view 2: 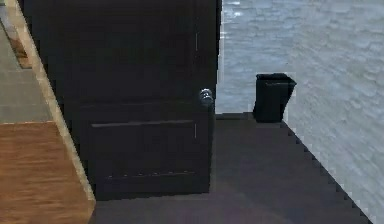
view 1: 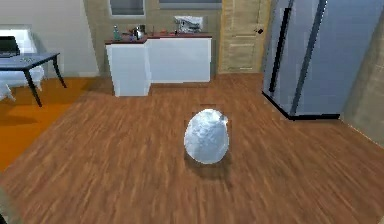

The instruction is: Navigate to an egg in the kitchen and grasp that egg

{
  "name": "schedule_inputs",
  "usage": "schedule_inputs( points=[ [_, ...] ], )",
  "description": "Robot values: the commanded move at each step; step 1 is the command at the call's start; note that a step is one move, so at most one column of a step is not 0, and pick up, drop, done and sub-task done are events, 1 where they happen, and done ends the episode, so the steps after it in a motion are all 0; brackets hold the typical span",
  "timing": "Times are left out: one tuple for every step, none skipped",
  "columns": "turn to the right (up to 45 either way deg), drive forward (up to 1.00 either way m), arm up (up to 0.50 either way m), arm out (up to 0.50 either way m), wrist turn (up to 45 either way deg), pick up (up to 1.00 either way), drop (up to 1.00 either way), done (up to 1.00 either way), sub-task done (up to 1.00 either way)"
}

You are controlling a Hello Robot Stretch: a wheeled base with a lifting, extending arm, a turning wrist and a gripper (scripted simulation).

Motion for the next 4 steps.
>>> schedule_inputs(
  points=[
    [-15.0,0.00,0.00,0.00,0.0,0.00,0.00,0.00,0.00],
    [0.0,0.90,0.00,0.00,0.0,0.00,0.00,0.00,0.00],
    [-27.0,0.00,0.00,0.00,0.0,0.00,0.00,0.00,0.00],
    [0.0,0.75,0.00,0.00,0.0,0.00,0.00,0.00,0.00]
  ],
)
